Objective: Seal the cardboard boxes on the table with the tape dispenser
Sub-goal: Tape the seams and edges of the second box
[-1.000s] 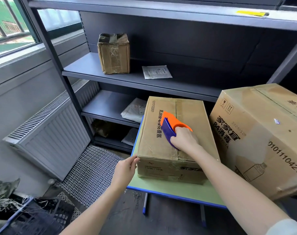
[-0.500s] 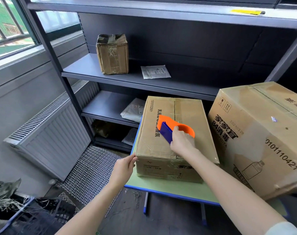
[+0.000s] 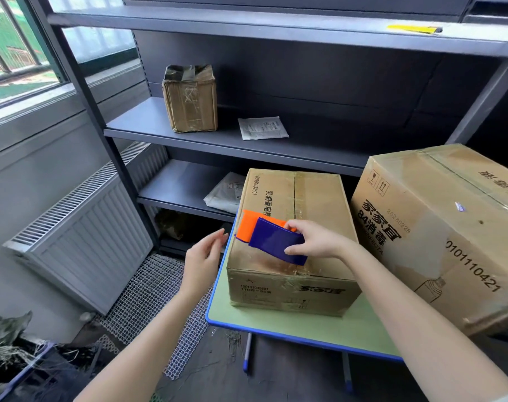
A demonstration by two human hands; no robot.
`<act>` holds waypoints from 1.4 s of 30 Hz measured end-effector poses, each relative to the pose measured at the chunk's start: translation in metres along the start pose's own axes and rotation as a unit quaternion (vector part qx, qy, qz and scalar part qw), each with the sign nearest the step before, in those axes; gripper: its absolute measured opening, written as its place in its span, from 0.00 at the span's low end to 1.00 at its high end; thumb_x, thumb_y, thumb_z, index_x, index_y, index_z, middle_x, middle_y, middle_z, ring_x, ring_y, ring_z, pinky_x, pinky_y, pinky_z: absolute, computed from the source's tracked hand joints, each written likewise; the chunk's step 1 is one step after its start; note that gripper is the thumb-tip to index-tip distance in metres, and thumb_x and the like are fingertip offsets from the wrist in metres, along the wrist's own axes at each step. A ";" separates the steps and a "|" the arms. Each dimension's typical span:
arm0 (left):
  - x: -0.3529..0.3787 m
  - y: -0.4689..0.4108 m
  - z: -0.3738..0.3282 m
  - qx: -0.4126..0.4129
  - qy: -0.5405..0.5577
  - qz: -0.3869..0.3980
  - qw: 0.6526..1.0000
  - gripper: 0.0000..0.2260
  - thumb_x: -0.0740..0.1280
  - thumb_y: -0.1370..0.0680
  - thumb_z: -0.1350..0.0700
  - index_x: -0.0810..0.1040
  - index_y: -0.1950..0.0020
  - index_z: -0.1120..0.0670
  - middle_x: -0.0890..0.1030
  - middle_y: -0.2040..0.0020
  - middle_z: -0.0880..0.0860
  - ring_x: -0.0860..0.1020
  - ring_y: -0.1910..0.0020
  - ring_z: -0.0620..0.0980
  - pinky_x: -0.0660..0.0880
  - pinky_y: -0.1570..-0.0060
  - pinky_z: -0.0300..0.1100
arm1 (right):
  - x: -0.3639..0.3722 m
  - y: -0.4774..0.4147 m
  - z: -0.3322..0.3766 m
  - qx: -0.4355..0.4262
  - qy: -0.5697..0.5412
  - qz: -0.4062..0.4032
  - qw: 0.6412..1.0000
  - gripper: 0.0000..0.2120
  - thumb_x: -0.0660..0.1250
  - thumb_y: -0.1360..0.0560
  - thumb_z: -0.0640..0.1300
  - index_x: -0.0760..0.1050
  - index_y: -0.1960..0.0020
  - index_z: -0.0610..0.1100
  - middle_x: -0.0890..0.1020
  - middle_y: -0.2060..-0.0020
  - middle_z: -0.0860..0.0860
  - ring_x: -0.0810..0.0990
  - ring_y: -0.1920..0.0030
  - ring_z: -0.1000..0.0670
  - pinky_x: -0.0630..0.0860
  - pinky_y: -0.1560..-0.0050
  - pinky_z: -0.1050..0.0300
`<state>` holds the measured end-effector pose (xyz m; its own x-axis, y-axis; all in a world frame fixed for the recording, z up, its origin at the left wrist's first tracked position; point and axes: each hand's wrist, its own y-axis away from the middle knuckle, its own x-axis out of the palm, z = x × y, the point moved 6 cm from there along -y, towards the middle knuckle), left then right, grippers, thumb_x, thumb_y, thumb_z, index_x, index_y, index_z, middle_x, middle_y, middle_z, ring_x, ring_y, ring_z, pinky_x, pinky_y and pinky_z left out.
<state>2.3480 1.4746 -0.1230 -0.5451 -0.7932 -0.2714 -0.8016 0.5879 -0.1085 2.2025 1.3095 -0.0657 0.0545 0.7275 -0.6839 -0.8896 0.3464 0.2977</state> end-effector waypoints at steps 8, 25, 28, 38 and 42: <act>0.023 -0.015 -0.012 -0.131 0.209 0.114 0.962 0.10 0.59 0.19 0.58 0.78 0.45 0.60 0.82 0.53 0.58 0.80 0.55 0.52 0.80 0.54 0.41 | 0.001 0.007 0.005 0.017 -0.083 0.034 0.996 0.06 0.64 0.31 0.40 0.68 0.57 0.47 0.79 0.58 0.49 0.76 0.61 0.53 0.72 0.63 0.63; 0.017 -0.007 -0.016 -0.202 0.190 0.158 0.948 0.14 0.69 0.25 0.52 0.79 0.43 0.57 0.84 0.53 0.57 0.83 0.54 0.50 0.79 0.59 0.36 | 0.017 0.004 0.020 -0.026 0.350 -0.187 0.917 0.41 0.67 0.27 0.43 0.44 0.24 0.44 0.67 0.36 0.44 0.66 0.36 0.44 0.62 0.35 0.51; 0.022 -0.002 -0.022 -0.222 0.221 0.174 0.934 0.10 0.68 0.26 0.53 0.80 0.47 0.56 0.84 0.57 0.54 0.82 0.61 0.44 0.79 0.63 0.33 | 0.013 0.003 0.015 -0.052 0.326 -0.201 0.922 0.38 0.65 0.27 0.37 0.47 0.24 0.43 0.66 0.36 0.45 0.65 0.37 0.45 0.62 0.35 0.52; 0.016 -0.004 -0.020 -0.208 0.141 0.111 0.962 0.08 0.70 0.25 0.57 0.82 0.48 0.58 0.85 0.58 0.56 0.84 0.59 0.48 0.79 0.65 0.34 | 0.011 0.000 0.012 -0.094 0.329 -0.206 0.917 0.31 0.66 0.27 0.39 0.57 0.28 0.45 0.70 0.41 0.47 0.69 0.41 0.47 0.64 0.40 0.56; 0.011 -0.008 -0.027 -0.147 0.060 0.062 0.985 0.05 0.68 0.24 0.60 0.83 0.52 0.56 0.84 0.65 0.50 0.83 0.65 0.46 0.79 0.64 0.37 | 0.012 0.000 0.014 -0.100 0.318 -0.219 0.917 0.29 0.66 0.27 0.40 0.59 0.29 0.45 0.71 0.43 0.47 0.70 0.43 0.47 0.65 0.42 0.56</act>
<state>2.3417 1.4562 -0.0991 -0.6543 -0.7416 -0.1479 -0.7538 0.6242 0.2053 2.2092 1.3266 -0.0649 0.2083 0.0300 -0.9776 -0.9145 0.3605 -0.1837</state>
